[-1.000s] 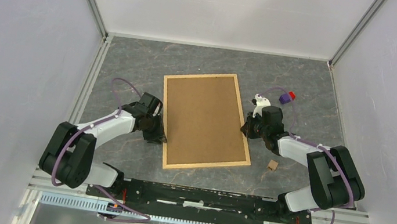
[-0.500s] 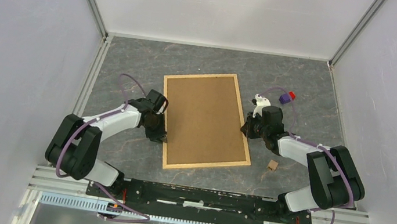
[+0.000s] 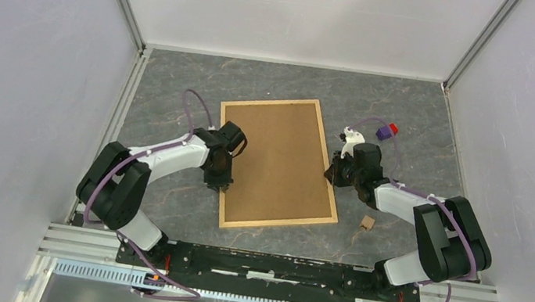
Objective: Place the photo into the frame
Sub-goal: Install the photo frame at the center of the board.
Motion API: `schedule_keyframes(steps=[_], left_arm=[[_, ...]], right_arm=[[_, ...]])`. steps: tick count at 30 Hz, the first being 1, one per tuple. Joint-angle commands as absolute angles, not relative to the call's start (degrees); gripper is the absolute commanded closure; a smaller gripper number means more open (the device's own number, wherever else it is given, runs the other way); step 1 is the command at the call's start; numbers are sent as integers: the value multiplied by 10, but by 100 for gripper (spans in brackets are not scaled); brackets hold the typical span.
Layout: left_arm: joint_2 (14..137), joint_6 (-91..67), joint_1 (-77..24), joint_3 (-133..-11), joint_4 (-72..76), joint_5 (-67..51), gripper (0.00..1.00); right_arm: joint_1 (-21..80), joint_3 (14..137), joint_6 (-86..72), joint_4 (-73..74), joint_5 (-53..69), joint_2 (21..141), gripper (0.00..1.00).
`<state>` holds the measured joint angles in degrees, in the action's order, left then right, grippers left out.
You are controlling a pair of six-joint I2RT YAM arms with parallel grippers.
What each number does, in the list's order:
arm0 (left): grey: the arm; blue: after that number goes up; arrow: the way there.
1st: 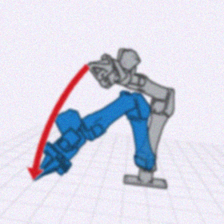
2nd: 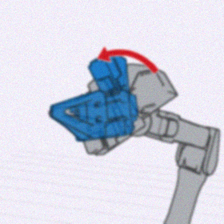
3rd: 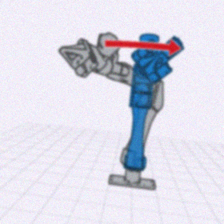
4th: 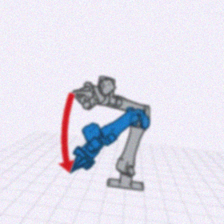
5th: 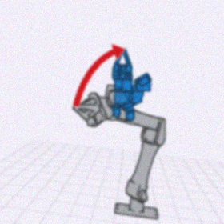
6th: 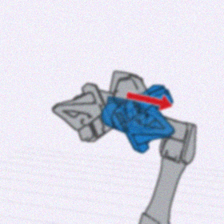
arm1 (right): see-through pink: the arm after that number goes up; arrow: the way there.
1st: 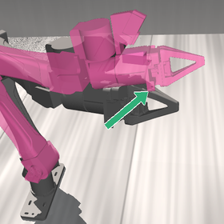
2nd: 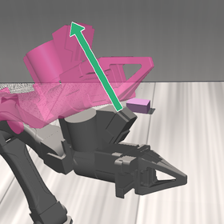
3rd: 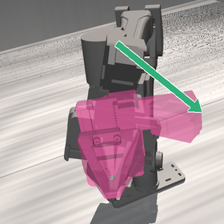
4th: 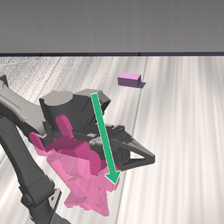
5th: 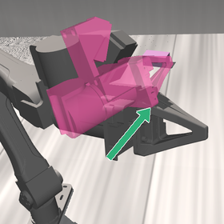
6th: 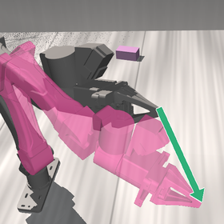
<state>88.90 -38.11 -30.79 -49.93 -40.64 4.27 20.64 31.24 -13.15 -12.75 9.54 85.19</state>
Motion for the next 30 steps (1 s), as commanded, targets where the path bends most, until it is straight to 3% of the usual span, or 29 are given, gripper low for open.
schedule_keyframes(steps=[1, 9, 18, 22, 25, 30], left_arm=[[964, -411, -328, -490, -355, 155, 76], [1035, -420, -340, -508, -313, 135, 76], [1088, -431, -362, -514, -287, 100, 68], [1059, -415, -362, -517, -292, 87, 67], [991, -393, -363, -524, -302, 52, 57], [895, -364, -355, -556, -345, 19, 33]], right_arm=[[214, 285, -114, -70, 127, 868, 100], [214, 282, -116, -75, 132, 870, 100], [214, 282, -117, -78, 137, 875, 100], [213, 283, -117, -78, 139, 879, 100], [214, 283, -117, -78, 138, 879, 100], [214, 284, -117, -77, 139, 881, 100]])
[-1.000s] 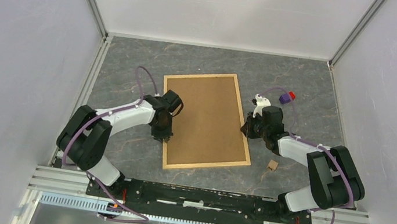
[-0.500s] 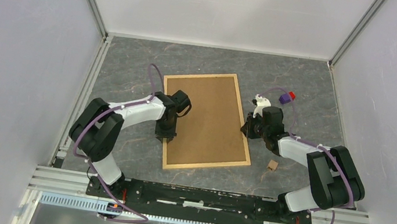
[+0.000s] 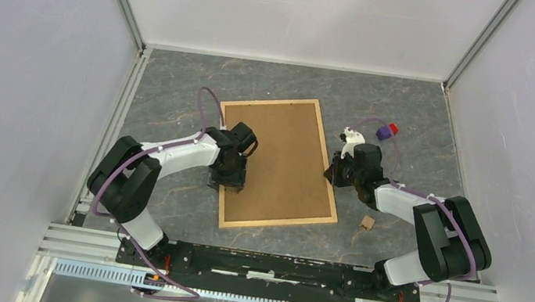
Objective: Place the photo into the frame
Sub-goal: Install the photo frame at the center of the board.
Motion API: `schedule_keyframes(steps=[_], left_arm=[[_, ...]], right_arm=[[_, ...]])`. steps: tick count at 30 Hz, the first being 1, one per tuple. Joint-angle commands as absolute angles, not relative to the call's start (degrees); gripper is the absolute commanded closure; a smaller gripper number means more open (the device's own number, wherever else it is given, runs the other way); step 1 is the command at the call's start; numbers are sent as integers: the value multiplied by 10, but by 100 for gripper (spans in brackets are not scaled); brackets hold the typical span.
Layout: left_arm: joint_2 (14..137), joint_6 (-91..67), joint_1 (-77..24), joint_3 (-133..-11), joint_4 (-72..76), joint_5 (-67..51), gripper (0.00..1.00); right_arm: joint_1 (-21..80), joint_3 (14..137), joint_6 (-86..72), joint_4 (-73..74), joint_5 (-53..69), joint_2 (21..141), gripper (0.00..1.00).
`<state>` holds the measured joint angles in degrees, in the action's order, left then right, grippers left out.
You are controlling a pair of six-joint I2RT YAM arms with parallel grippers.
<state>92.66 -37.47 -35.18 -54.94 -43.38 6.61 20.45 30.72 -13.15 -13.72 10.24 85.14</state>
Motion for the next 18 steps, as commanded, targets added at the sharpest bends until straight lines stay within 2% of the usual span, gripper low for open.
schedule_keyframes(steps=[1, 4, 7, 8, 11, 13, 16, 18], left_arm=[[886, -362, -350, -561, -354, 16, 31], [856, -360, -326, -561, -362, 3, 30], [839, -353, -296, -547, -372, 7, 33], [834, -351, -279, -540, -370, 3, 35], [821, -352, -218, -510, -324, -51, 51], [829, -346, -191, -510, -311, -56, 55], [858, -327, -171, -523, -301, -58, 54], [875, -323, -158, -530, -291, -52, 59]], right_arm=[[214, 284, -117, -77, 140, 882, 100], [214, 284, -117, -76, 141, 882, 100], [214, 284, -116, -76, 141, 882, 100], [214, 284, -116, -76, 141, 881, 100], [214, 283, -117, -76, 142, 880, 100], [214, 284, -116, -77, 143, 881, 100], [214, 283, -116, -77, 145, 881, 100], [214, 285, -116, -77, 145, 884, 100]])
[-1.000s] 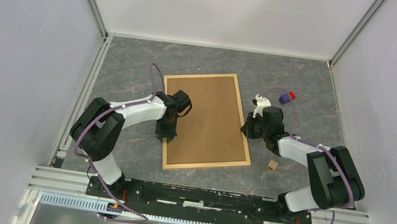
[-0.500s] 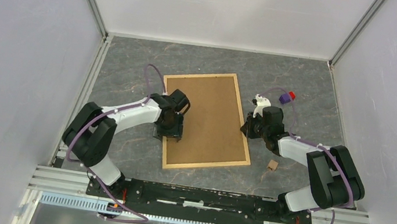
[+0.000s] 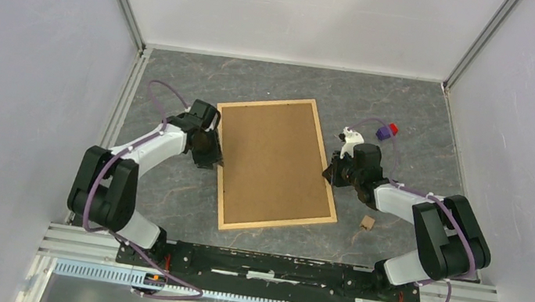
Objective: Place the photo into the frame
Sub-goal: Install the photo frame at the center of the board.
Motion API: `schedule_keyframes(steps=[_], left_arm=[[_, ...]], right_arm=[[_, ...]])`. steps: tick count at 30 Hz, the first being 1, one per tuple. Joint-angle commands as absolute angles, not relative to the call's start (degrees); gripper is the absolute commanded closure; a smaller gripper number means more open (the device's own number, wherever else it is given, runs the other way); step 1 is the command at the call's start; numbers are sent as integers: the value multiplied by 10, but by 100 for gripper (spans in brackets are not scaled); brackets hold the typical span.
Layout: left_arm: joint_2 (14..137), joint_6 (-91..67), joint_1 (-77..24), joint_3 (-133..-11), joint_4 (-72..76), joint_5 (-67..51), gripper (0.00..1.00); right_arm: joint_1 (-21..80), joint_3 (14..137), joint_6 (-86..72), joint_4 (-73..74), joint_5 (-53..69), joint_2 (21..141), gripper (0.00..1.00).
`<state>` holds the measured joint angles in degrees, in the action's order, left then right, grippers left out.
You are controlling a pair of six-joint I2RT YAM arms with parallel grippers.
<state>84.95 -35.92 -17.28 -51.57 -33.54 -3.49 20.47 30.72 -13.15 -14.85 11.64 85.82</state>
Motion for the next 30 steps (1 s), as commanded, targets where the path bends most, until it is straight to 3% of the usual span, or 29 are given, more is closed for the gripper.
schedule_keyframes(steps=[1, 10, 30], left_arm=[[881, -321, -148, -531, -285, -54, 62], [935, -309, -106, -563, -262, -56, 69], [977, -296, -113, -578, -285, -37, 69]], right_arm=[[214, 285, -116, -77, 145, 885, 100], [214, 286, -115, -77, 146, 889, 100], [213, 288, -115, -78, 153, 893, 100]])
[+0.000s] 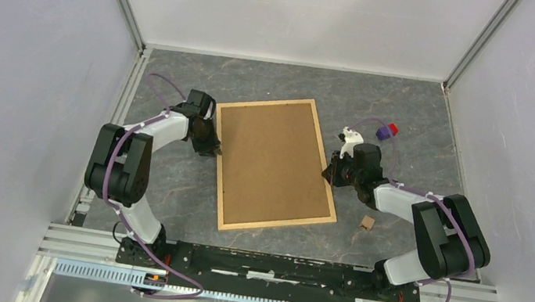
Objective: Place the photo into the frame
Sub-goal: Install the photo frame at the center of the board.
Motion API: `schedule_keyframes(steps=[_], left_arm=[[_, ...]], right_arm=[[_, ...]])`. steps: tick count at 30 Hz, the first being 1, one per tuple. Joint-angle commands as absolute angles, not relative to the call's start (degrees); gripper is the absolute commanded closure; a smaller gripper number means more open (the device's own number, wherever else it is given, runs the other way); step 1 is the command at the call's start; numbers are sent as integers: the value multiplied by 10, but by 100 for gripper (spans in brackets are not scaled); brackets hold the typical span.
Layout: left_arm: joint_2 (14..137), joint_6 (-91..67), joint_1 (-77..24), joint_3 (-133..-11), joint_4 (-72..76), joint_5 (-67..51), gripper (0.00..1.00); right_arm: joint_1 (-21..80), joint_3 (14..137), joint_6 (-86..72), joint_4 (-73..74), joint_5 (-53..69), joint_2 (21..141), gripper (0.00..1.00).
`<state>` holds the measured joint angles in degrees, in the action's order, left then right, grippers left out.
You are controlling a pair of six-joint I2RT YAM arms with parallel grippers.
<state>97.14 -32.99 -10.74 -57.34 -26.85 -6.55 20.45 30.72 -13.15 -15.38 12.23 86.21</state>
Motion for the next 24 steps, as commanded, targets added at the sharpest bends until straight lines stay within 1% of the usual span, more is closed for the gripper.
schedule_keyframes(steps=[1, 4, 7, 9, 11, 16, 24], left_arm=[[974, -291, -115, -580, -291, -28, 69], [965, -280, -122, -580, -306, -4, 71], [964, -278, -126, -578, -308, -8, 73], [958, -277, -127, -576, -312, -5, 69], [952, -275, -127, -572, -315, -6, 68], [964, -274, -128, -572, -308, -10, 69], [1002, -288, -142, -595, -300, -3, 69]], right_arm=[[214, 288, -115, -78, 152, 893, 100], [214, 288, -115, -78, 152, 893, 100], [214, 287, -116, -78, 153, 893, 100], [214, 288, -115, -79, 153, 893, 100], [214, 287, -115, -78, 153, 894, 100], [214, 287, -115, -79, 155, 892, 100], [214, 287, -115, -79, 159, 891, 100]])
